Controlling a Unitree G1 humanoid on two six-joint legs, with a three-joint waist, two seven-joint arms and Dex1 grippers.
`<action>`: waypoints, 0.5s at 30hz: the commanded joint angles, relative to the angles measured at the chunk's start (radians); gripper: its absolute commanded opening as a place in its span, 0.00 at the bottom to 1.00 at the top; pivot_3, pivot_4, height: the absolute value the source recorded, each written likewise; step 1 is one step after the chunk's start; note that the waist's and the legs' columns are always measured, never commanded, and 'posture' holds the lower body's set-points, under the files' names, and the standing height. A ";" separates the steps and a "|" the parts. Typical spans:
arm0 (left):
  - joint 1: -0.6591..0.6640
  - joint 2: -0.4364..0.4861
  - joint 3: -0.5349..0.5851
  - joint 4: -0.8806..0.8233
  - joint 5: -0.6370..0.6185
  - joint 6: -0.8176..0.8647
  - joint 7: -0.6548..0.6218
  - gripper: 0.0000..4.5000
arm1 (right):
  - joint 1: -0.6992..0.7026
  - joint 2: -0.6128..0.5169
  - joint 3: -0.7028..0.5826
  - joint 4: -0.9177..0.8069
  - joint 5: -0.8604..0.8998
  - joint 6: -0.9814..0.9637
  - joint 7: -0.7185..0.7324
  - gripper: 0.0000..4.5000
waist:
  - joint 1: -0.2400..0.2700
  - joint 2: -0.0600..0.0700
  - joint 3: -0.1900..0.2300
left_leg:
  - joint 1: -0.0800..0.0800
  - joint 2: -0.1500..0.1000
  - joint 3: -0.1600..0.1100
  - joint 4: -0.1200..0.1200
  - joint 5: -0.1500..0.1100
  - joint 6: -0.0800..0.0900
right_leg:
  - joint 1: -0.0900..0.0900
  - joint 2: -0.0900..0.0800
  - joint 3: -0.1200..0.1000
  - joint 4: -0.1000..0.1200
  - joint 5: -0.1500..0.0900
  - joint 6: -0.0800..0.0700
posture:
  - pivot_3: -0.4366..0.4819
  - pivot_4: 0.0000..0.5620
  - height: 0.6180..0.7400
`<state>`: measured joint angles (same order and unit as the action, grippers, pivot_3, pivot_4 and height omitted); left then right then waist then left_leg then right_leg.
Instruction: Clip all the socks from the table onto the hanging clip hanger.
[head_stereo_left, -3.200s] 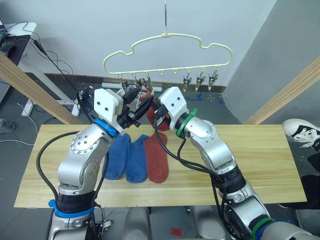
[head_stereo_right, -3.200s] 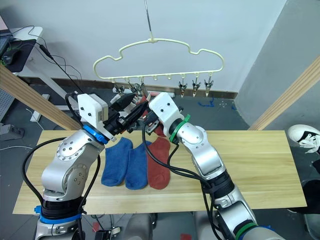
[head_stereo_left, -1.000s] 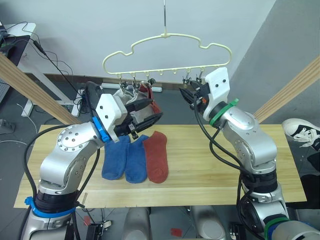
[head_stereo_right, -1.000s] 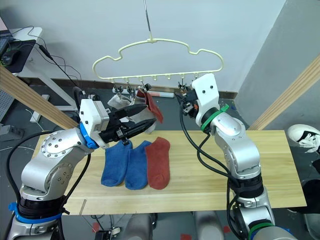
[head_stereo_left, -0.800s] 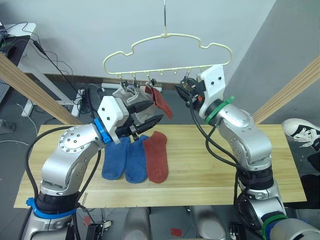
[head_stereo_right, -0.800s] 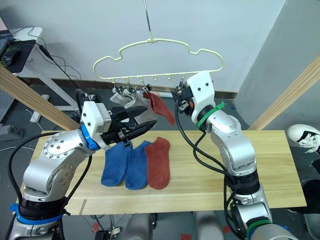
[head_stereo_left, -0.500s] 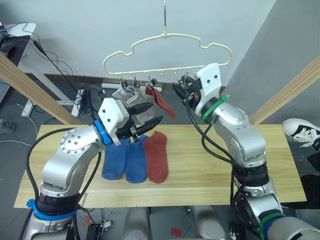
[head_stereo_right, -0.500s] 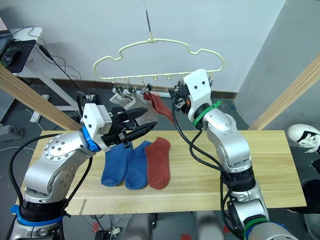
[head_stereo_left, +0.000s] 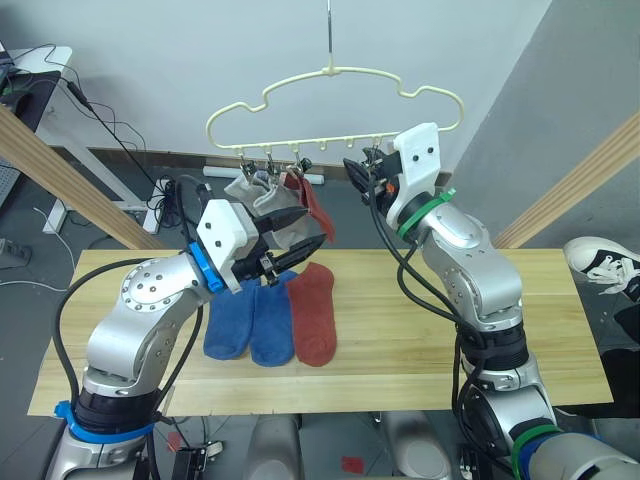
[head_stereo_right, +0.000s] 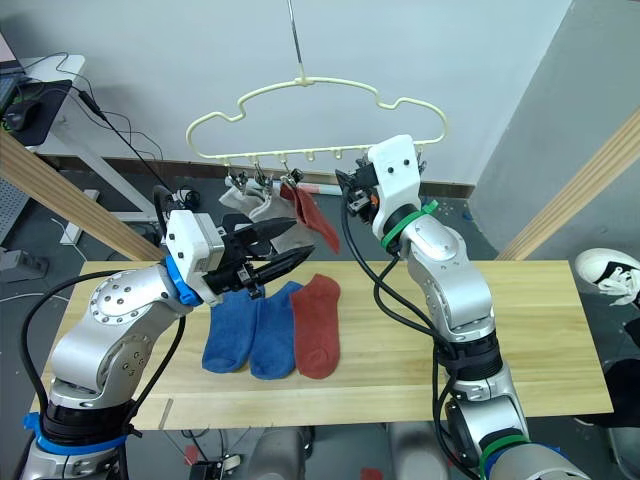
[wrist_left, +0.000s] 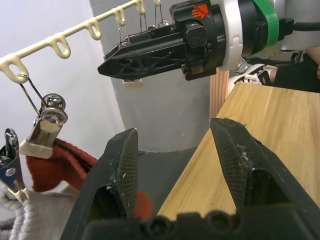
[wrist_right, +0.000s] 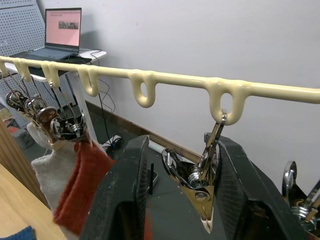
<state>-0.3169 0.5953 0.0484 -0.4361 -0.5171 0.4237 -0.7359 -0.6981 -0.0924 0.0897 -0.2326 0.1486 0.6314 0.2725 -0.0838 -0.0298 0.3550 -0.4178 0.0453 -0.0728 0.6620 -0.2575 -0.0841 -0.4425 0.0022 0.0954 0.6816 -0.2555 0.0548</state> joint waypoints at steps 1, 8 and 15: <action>0.007 -0.004 -0.002 -0.041 0.005 -0.026 -0.005 0.57 | -0.018 0.009 -0.020 -0.025 0.017 -0.019 -0.010 0.41 | 0.000 0.000 0.000 | 0.000 0.000 0.000 0.000 0.000 0.000 | 0.000 0.000 0.000 0.000 0.000 0.000 | 0.40 0.51 1.00; 0.020 -0.020 -0.006 -0.041 0.027 -0.034 0.012 0.57 | -0.017 0.018 -0.025 -0.019 0.025 -0.019 -0.011 0.15 | 0.000 0.000 0.000 | 0.000 0.000 0.000 0.000 0.000 0.000 | 0.000 0.000 0.000 0.000 0.000 0.000 | 0.40 0.51 1.00; 0.080 -0.060 -0.038 -0.077 0.090 -0.039 0.084 0.57 | -0.023 0.025 -0.036 -0.015 0.036 -0.016 -0.014 0.00 | 0.000 0.000 -0.001 | 0.000 0.000 0.000 0.000 0.000 0.000 | 0.000 0.000 0.000 0.000 0.000 0.000 | 0.40 0.52 1.00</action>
<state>-0.2501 0.5419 0.0215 -0.4595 -0.4441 0.4073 -0.6659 -0.7021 -0.0726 0.0606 -0.2274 0.1701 0.6298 0.2589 -0.0841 -0.0303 0.3542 -0.4177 0.0453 -0.0728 0.6622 -0.2576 -0.0840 -0.4424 0.0020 0.0954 0.6821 -0.2553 0.0546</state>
